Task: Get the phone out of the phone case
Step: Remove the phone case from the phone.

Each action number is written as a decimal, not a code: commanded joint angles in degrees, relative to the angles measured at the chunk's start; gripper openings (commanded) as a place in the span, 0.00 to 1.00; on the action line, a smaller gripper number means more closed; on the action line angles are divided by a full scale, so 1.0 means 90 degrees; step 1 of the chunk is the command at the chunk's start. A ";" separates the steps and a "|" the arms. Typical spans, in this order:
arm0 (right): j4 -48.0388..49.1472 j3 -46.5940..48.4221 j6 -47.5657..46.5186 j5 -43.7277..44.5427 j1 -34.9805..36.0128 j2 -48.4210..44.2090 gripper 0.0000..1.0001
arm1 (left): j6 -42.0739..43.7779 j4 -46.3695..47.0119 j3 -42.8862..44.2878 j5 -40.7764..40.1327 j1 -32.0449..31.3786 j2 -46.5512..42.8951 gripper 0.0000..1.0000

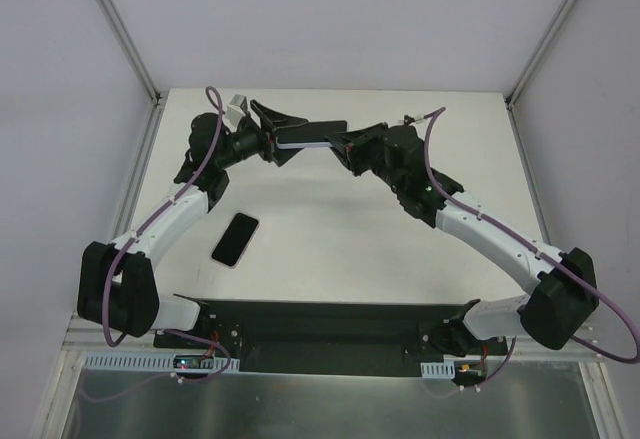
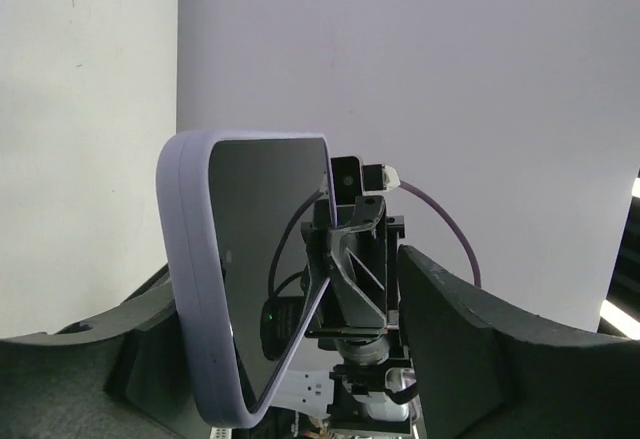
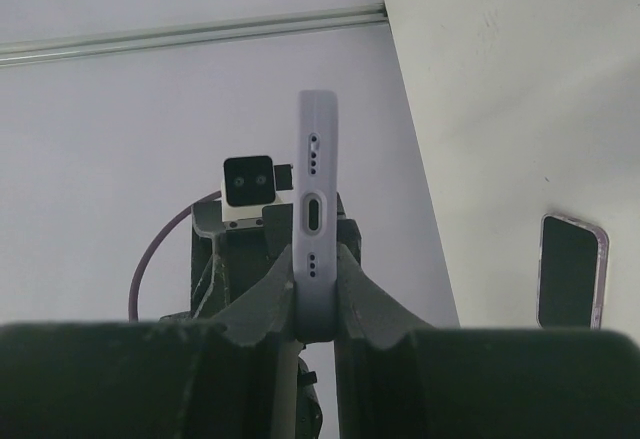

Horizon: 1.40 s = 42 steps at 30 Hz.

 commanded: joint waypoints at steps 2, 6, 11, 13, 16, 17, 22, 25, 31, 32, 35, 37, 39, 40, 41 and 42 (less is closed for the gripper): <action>0.0776 0.0339 0.0072 -0.0517 -0.0030 -0.0041 0.01 | -0.0064 0.0511 0.0190 0.0243 0.0055 0.0037 0.53; 0.0747 0.0222 0.0179 -0.0459 -0.0050 -0.0071 0.01 | -0.0162 0.0657 0.0121 0.0234 0.0065 0.0086 0.35; 0.0688 0.0212 0.0169 -0.0625 -0.0128 -0.0091 0.01 | -0.0249 0.0794 0.0043 0.0185 0.0104 0.0076 0.00; 0.0698 0.0222 0.0160 -0.1246 -0.0244 -0.0013 0.02 | -0.0327 0.0989 -0.0006 0.0224 0.0123 0.0086 0.00; 0.0737 0.0086 -0.0015 -0.1989 -0.0498 0.0046 0.24 | -0.0435 0.1204 -0.0094 0.0341 0.0221 0.0047 0.00; 0.0814 0.0018 -0.0074 -0.2108 -0.0557 0.0027 0.32 | -0.0426 0.1204 -0.0142 0.0370 0.0250 0.0018 0.00; 0.1011 -0.0373 -0.1038 -0.3024 -0.0986 -0.0187 0.85 | -0.0435 0.1204 -0.0260 0.0633 0.0435 -0.0119 0.00; 0.0981 -0.0442 -0.1567 -0.3689 -0.1395 -0.0198 0.95 | -0.0416 0.1243 -0.0309 0.0906 0.0514 -0.0197 0.00; 0.1856 0.0210 -0.2916 -0.7120 -0.2158 0.0728 0.94 | -0.0123 0.1507 0.0013 0.2349 0.0524 0.0007 0.00; 0.1976 0.0377 -0.2936 -0.7535 -0.2208 0.0923 0.94 | -0.0055 0.1507 0.0062 0.2498 0.0533 0.0017 0.00; 0.2816 0.0661 -0.2693 -0.8651 -0.2247 0.1471 0.94 | 0.0209 0.1488 0.0160 0.3131 0.0524 0.0076 0.00; 0.3292 0.0739 -0.2449 -0.8895 -0.2267 0.1706 0.93 | 0.0384 0.1352 0.0179 0.3328 0.0524 0.0066 0.00; 0.4082 0.0720 -0.1498 -0.9042 -0.2257 0.1891 0.88 | 0.0763 0.1011 0.0179 0.3359 0.0533 -0.0021 0.00; 0.5353 0.0691 -0.0892 -0.9169 -0.2247 0.1970 0.86 | 0.0930 0.0622 0.0257 0.3368 0.0534 -0.0022 0.00; 0.6139 0.0671 -0.0296 -0.9209 -0.2257 0.2067 0.83 | 0.1048 0.0473 0.0296 0.3359 0.0534 -0.0041 0.00; 0.6998 0.0681 0.0348 -0.9228 -0.2247 0.2329 0.78 | 0.1136 0.0443 0.0306 0.3368 0.0534 -0.0032 0.00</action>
